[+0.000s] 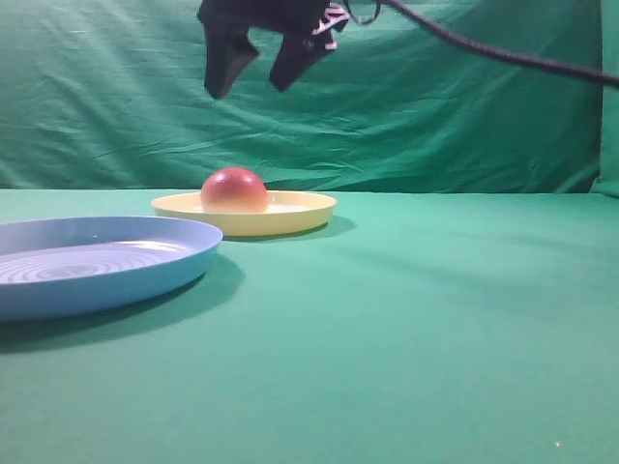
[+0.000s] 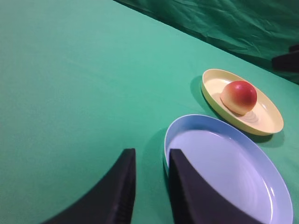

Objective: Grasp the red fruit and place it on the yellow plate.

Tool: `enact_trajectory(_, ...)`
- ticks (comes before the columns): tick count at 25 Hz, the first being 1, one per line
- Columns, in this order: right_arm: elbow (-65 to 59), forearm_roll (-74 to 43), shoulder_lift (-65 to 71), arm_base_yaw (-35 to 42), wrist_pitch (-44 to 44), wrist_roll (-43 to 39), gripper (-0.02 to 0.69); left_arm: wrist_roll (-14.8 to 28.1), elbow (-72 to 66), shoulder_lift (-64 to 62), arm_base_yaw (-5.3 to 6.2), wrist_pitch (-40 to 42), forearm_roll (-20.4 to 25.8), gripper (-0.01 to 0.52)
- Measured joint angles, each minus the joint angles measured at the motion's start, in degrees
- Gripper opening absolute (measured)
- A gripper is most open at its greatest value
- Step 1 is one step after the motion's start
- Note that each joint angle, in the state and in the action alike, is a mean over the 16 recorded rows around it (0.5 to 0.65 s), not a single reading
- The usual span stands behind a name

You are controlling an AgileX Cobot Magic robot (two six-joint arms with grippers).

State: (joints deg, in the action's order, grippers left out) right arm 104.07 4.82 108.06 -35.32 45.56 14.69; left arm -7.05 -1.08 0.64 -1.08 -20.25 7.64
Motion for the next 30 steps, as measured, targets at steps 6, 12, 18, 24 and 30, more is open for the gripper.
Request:
enact_trajectory(6, -8.14, 0.20, -12.38, 0.00, 2.51, -4.34, 0.020, 0.00, 0.00, 0.00, 0.00, 0.00, 0.00, 0.157)
enact_trajectory(12, -24.04, 0.59, -27.82, 0.00, -2.72, -6.46, 0.000, 0.00, 0.00, 0.00, 0.00, 0.00, 0.00, 0.157)
enact_trajectory(18, -41.83, 0.95, -45.20, 0.00, -8.42, -6.92, 0.000, 0.00, 0.00, 0.00, 0.00, 0.00, 0.00, 0.157)
enact_trajectory(24, -53.79, 0.88, -60.58, 0.00, -8.98, -7.11, 0.000, 0.00, 0.00, 0.00, 0.00, 0.00, 0.00, 0.157)
enact_trajectory(30, -59.67, -0.02, -71.19, 0.03, -6.94, -7.31, 0.000, 0.00, 0.00, 0.00, 0.00, 0.00, 0.00, 0.157)
